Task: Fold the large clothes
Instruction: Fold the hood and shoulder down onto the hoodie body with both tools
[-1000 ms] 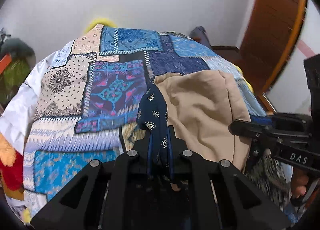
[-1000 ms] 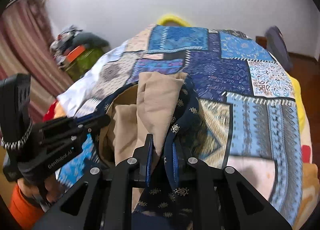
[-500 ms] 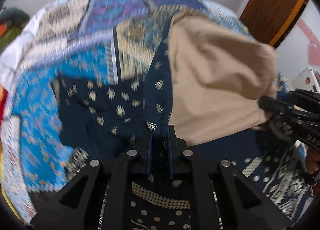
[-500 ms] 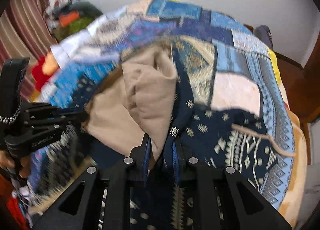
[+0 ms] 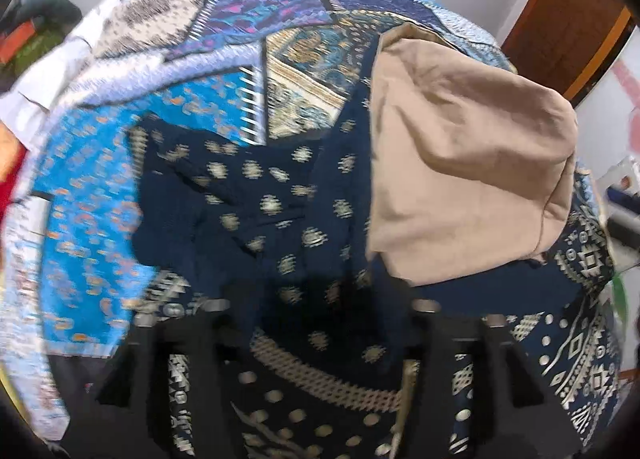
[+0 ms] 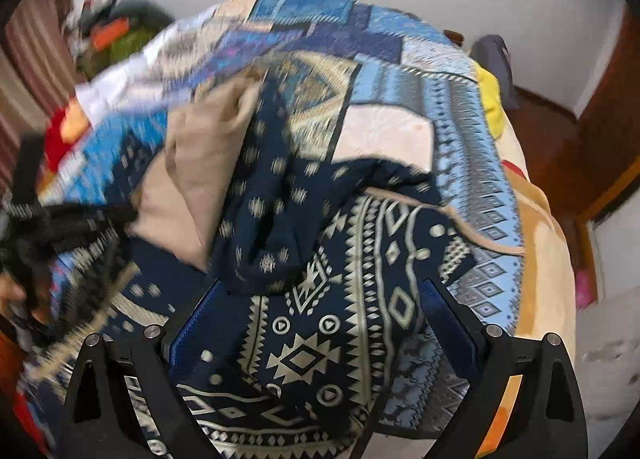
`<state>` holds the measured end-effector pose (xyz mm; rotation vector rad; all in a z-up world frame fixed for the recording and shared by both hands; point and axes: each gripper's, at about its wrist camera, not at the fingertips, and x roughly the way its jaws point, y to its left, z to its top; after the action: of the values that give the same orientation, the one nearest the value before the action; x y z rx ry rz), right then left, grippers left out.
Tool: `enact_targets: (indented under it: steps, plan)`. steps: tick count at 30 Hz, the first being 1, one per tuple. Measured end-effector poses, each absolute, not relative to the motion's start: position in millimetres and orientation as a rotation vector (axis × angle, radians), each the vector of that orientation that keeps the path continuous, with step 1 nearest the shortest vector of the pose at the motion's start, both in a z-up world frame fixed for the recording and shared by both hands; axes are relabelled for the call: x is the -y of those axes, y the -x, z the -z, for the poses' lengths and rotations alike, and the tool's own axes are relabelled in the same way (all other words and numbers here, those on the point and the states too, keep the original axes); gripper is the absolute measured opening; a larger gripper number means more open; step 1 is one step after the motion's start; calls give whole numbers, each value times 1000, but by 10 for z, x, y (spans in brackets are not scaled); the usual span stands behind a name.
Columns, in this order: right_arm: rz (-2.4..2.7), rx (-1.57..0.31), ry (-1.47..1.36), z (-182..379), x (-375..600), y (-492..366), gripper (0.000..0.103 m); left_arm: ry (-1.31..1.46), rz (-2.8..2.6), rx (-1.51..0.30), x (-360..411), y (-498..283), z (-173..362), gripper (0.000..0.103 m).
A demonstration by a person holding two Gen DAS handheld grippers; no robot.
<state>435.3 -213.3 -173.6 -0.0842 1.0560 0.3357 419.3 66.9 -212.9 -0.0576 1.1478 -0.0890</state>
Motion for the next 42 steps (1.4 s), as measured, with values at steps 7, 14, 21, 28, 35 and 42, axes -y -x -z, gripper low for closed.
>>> enact_targets:
  steps: [7,14,21,28,35,42]
  plan:
    - [-393,-996,-155,1335,2264,-4687,97,4,105,-1072,-700,-4290,1692,83]
    - [-427,-975,-137,1306,1868,-5123,97,69,113,-1029,-724,-4856,1543,92]
    - [-455,-1040,-153,1698,1514,-5642,86,223,130,-1117,-716,-5490,1973,92]
    - [-512,-1215,-296,2284,1396,-5951,29,453,227,-1184,-715,-5700,2396,61]
    - [-528,-1113,-203,2055,1362,-5701,12,349,281,-1104,-543,-5476,2016,7]
    - [-578,-1022,-162,1515,1403,-5180,11,200,306,-986,-503,-4898,1336,7]
